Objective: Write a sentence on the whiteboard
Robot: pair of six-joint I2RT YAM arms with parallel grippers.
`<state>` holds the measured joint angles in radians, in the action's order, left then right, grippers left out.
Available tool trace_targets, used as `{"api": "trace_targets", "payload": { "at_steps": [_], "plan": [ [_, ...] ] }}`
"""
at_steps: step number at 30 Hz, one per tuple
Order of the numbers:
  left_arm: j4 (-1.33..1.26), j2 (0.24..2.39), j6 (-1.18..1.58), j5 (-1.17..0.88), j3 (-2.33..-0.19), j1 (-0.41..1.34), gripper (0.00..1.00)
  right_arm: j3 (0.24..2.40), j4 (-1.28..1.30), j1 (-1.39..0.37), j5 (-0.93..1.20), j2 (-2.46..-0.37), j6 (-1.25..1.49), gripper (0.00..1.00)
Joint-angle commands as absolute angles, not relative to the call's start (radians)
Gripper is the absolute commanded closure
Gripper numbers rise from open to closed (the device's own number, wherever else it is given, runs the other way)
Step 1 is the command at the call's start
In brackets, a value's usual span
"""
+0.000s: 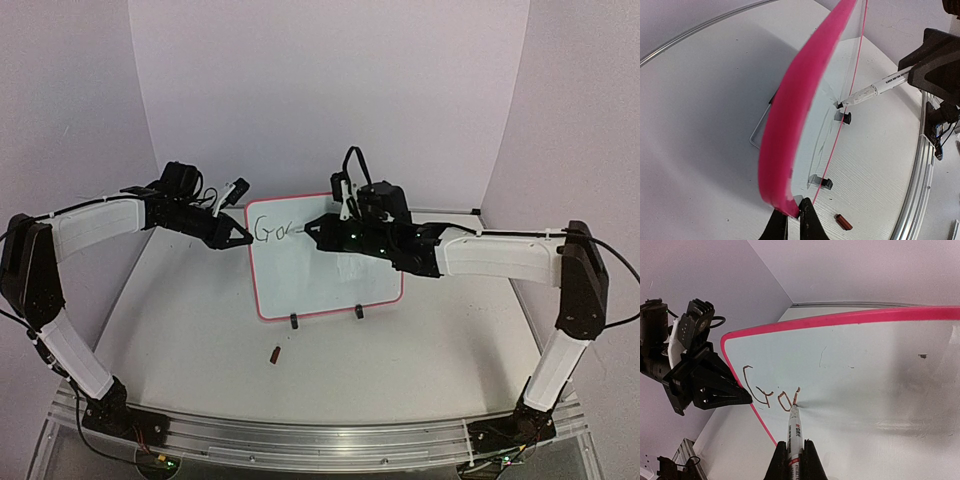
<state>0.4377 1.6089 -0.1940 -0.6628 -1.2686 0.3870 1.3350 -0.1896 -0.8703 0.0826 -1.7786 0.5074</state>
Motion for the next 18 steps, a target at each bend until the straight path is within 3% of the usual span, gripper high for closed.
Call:
{"api": "trace_targets", "payload": {
  "at_steps": [1,18],
  "plan": [
    [0.454,1.6,-0.237,-0.595,-1.283,0.392,1.0,1.347,-0.172,-0.867,0.051,-1.774,0.512,1.0],
    [0.455,1.602,-0.236,-0.595,-1.284,0.392,1.0,1.348,-0.139,-0.866,0.0,-1.725,0.479,1.0]
  ]
}}
